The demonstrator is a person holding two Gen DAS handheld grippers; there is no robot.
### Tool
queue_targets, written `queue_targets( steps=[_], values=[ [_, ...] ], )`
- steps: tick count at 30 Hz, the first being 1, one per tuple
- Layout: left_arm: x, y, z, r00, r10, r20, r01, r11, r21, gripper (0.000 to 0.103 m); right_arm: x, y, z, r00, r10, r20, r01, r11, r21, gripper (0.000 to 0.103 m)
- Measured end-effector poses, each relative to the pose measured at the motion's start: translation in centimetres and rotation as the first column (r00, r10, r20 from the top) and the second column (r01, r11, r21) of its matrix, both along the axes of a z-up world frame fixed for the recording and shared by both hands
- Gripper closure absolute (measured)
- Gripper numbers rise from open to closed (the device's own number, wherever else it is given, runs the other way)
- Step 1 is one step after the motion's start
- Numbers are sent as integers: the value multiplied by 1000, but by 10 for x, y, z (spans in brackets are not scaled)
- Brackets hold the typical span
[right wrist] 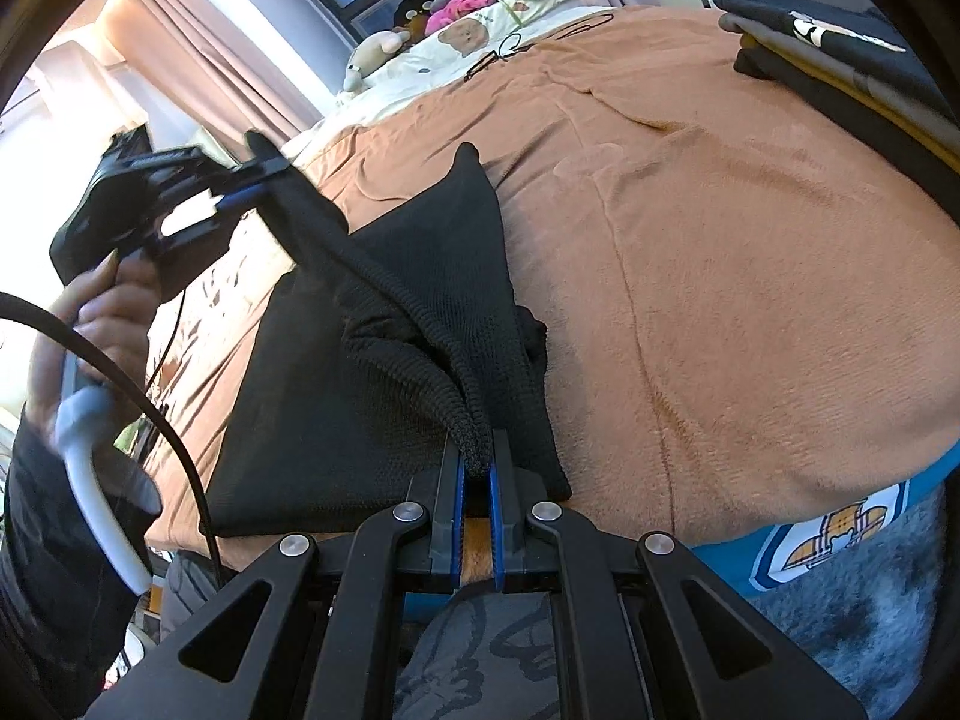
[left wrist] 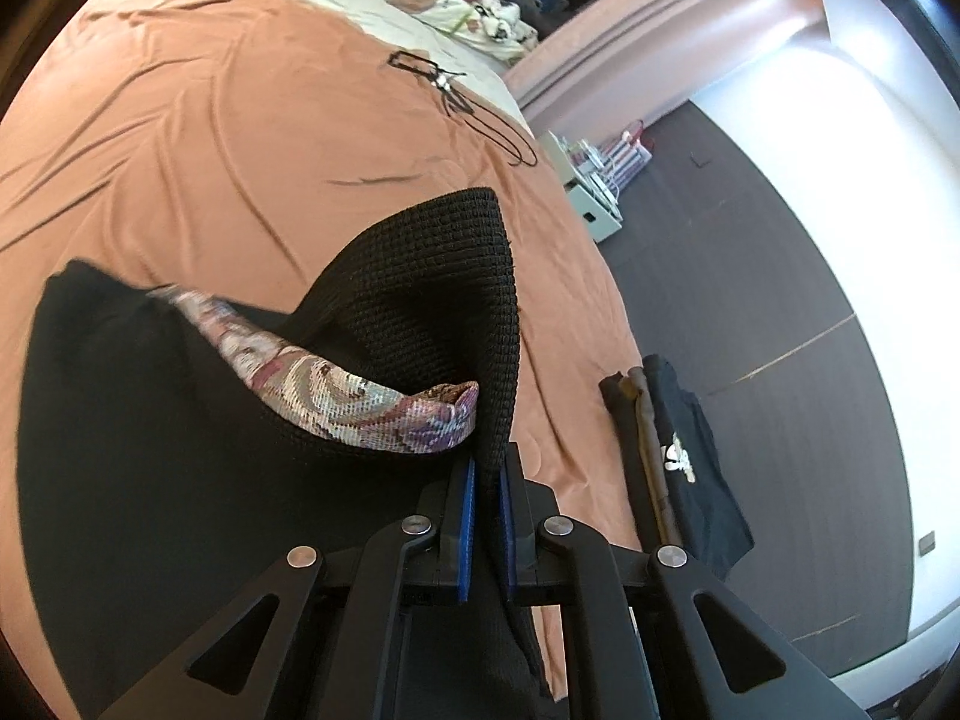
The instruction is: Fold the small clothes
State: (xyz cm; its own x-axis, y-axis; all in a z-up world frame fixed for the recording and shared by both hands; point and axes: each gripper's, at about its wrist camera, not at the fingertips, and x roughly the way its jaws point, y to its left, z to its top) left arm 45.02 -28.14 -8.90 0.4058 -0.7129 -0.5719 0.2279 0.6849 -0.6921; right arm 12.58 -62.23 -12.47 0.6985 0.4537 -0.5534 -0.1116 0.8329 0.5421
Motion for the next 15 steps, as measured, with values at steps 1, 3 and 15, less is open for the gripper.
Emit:
queue_targets(
  steps=[1, 3, 15],
  values=[
    [3, -5, -1, 1000, -8, -1, 8, 1000, 4, 97, 0, 0, 0, 1000, 1, 0, -1, 1000, 2, 100],
    [11, -16, -3, 1000, -24, -2, 24, 1000, 18, 98, 0, 0, -1, 1000, 1, 0, -1, 1000, 8, 100],
    [41, -65, -22, 995, -99, -32, 102, 992, 74, 100, -1, -5, -7, 1000, -14, 1, 13, 998, 57, 100]
  ],
)
